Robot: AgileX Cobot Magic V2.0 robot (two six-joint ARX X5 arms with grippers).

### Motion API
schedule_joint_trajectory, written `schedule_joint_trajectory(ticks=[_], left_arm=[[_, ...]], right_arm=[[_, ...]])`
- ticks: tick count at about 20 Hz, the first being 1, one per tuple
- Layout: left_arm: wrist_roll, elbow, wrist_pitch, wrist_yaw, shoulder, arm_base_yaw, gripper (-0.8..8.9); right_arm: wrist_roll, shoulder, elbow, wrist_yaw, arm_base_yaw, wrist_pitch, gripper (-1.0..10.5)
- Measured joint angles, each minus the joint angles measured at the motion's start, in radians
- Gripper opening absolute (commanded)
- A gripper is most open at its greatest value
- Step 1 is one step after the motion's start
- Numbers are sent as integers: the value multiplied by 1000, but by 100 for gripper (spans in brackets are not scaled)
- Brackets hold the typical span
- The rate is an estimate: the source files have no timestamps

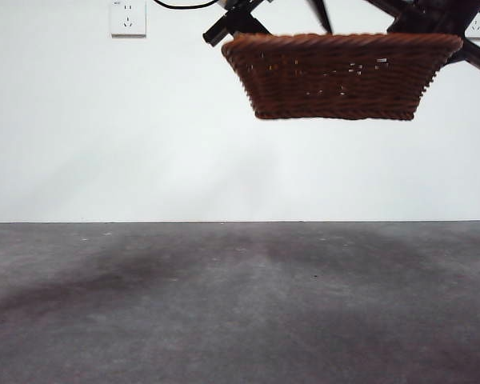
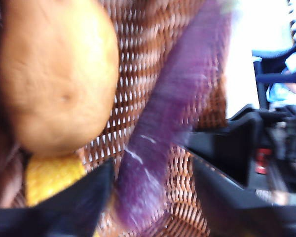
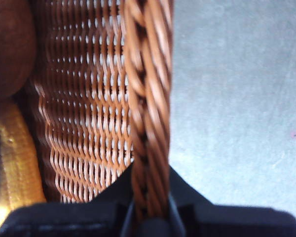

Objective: Help me put the vegetables on the table into the basket

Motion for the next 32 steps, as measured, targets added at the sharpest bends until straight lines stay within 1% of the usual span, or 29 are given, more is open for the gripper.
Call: schedule_joint_trajectory(ticks=[2, 5, 6, 7, 9, 11, 14, 16, 17, 19, 20, 22, 24, 25, 27, 30, 32], left_arm=[[0, 0, 0, -17, 0, -23, 448], [12, 0, 0, -15, 0, -24, 447], [45, 0, 0, -18, -4, -16, 446], [92, -1, 0, -43, -19, -9, 445], [209, -7, -1, -98, -107, 8, 444], [313, -5, 0, -131, -248, 14, 439], [407, 3, 1, -134, -410, 8, 439], [432, -48, 1, -129, -494, -22, 439], [444, -101, 0, -129, -547, -51, 439], [472, -269, 0, -142, -704, -128, 438], [476, -373, 1, -173, -799, -174, 436], [470, -610, 1, -277, -987, -274, 436], [417, -856, -1, -375, -1144, -346, 436], [379, -972, -1, -406, -1209, -360, 436], [311, -1176, -1, -420, -1332, -364, 436], [262, -1418, -2, -421, -1513, -364, 436], [222, -1539, -6, -421, -1604, -364, 436]], right_arm=[[0, -5, 0, -6, 0, -11, -16], [-18, -5, 0, -2, 0, -48, -16], [-34, -5, 0, 8, 0, -71, -16], [-49, -5, 0, 35, 0, -97, -16], [-76, -5, 0, 113, 0, -129, -16], [-95, -5, 0, 119, -3, -129, -16], [-113, -5, 0, 120, -4, -108, -16], [-126, -5, 0, 120, -18, -102, -16], [-136, -5, 0, 124, -26, -100, -16], [-144, -5, 0, 130, -53, -88, -16], [-147, -5, 0, 130, -68, -74, -16], [-162, -5, 0, 130, -95, -48, -16], [-173, 6, 0, 127, -113, -45, -16], [-178, 25, 0, 123, -121, -45, -16], [-194, 84, 0, 123, -128, -49, -16], [-204, 169, 0, 119, -129, -36, -16], [-209, 227, 0, 110, -129, -12, -16]])
